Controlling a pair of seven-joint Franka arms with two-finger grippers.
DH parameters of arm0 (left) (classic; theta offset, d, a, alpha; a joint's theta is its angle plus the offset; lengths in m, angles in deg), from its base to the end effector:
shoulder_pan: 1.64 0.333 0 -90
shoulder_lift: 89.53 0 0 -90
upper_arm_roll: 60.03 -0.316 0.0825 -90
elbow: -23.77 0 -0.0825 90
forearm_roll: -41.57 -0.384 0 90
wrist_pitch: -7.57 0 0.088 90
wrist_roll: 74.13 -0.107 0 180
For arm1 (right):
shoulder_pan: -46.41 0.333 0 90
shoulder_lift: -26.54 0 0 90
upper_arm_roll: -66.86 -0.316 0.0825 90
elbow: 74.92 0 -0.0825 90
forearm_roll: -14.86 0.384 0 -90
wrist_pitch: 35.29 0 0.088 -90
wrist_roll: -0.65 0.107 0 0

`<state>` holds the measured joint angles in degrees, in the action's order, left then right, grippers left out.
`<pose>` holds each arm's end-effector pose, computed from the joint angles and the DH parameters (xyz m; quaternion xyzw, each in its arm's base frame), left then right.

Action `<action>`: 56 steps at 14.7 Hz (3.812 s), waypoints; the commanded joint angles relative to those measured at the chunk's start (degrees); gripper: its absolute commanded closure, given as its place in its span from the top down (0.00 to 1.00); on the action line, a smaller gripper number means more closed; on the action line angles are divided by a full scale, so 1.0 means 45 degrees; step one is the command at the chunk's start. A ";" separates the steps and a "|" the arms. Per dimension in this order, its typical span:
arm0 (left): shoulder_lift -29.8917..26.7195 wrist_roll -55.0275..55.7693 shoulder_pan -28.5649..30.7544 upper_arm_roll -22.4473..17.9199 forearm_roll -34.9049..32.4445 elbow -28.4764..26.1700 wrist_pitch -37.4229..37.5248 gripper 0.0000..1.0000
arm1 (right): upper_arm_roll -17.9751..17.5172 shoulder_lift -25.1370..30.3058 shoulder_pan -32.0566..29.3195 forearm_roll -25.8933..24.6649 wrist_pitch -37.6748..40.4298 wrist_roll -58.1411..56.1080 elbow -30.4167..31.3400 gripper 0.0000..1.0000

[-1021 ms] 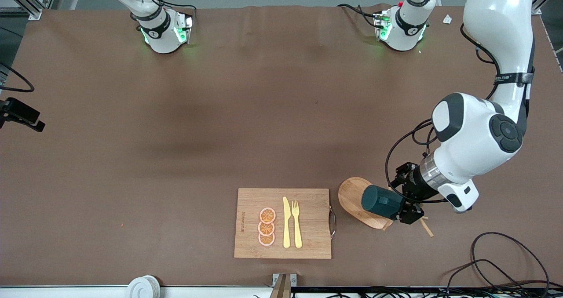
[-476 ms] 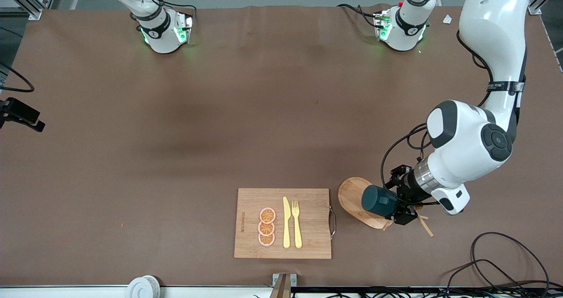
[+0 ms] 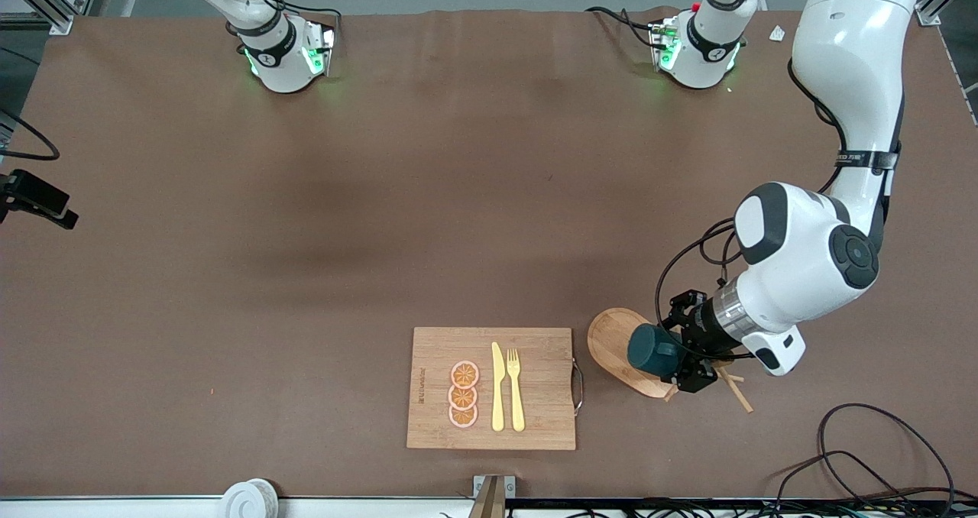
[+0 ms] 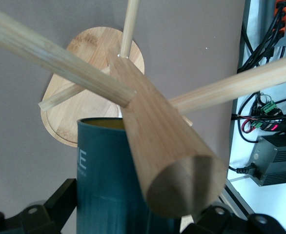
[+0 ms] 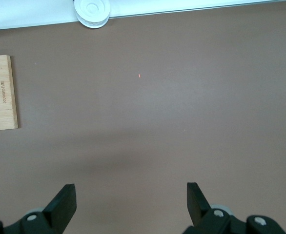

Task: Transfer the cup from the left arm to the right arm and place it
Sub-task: 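Close the left gripper on the teal mug's rim, then lift the teal mug off the stand with the left gripper, then lower the mug onto the table and open the left gripper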

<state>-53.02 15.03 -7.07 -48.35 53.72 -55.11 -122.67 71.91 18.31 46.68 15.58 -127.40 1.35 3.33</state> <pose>0.7238 -0.1923 0.3752 0.7405 0.6424 -0.0372 0.1937 0.6014 -0.0445 0.6423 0.9977 -0.0469 0.0494 0.0017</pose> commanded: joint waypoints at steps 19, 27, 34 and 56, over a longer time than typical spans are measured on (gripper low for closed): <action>-0.1338 0.0168 -0.2422 0.0803 -0.2773 0.0263 0.0269 0.38 | -0.0165 0.0090 -0.0218 0.0036 0.0020 0.0019 0.0032 1.00; -0.0285 0.0129 -0.5177 0.0745 -0.8006 0.0243 0.0249 0.35 | -0.0146 0.0090 -0.0238 0.0036 0.0001 0.0019 0.0032 1.00; 0.1043 0.2273 -0.7444 0.0627 -1.3747 0.0223 0.0249 0.31 | -0.0165 0.0090 -0.0238 0.0036 0.0001 0.0019 0.0032 1.00; 0.5421 1.1848 -1.2405 0.0725 -2.4363 0.0126 0.5580 1.00 | -0.0145 0.0090 -0.0257 0.0055 0.0059 0.0019 0.0032 1.00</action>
<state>-29.06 67.33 -61.28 -45.27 -57.14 -55.90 -99.06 72.02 18.31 46.66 15.58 -127.40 1.35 3.33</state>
